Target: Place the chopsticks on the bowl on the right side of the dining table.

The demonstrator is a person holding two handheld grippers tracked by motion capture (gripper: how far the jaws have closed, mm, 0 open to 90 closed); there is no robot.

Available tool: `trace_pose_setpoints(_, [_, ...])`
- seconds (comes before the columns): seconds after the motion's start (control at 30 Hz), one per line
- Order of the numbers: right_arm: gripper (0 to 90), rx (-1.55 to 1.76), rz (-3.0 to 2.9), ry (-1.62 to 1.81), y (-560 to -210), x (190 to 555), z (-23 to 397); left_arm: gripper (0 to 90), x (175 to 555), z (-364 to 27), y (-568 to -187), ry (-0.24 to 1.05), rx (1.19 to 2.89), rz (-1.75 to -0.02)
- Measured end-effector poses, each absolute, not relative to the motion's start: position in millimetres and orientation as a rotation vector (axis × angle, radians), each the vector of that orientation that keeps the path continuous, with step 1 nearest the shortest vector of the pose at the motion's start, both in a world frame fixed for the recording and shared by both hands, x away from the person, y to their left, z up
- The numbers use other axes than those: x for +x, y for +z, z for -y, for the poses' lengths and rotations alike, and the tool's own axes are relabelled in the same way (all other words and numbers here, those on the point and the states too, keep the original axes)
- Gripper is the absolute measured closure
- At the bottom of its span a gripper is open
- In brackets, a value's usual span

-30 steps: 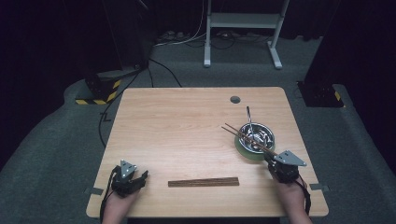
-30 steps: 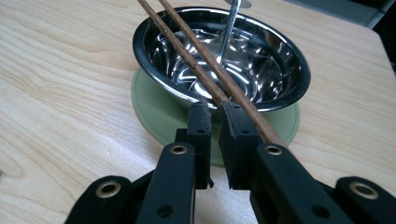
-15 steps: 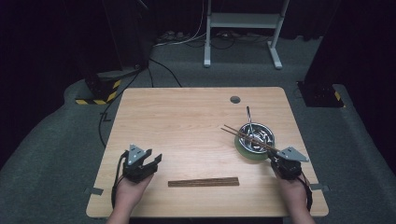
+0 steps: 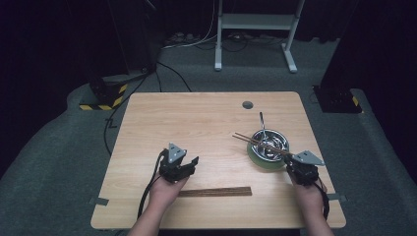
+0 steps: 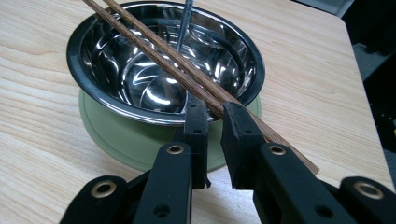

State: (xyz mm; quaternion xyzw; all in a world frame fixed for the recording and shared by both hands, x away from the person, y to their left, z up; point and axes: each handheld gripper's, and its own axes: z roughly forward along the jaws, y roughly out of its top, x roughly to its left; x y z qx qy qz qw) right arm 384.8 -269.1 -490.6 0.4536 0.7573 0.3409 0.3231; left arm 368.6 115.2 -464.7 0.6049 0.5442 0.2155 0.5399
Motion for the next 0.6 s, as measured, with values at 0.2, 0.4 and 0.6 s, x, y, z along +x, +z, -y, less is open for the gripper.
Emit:
trace_pose_setpoints(0.2, [79.3,1.204,-1.971,0.882,-488.3,385.9,270.3,46.5,379.8,-96.1,-467.7,0.474,1.431,-1.307])
trace_pose_setpoints(0.4, [81.3,1.226,-1.960,0.845,-483.5,390.2,269.8,44.5,395.7,-73.3,-468.5,0.481,1.444,-1.315])
trace_pose_setpoints(0.6, [81.4,1.195,-1.973,0.807,-487.3,387.7,268.7,46.6,409.1,-54.5,-472.2,0.481,1.458,-1.324])
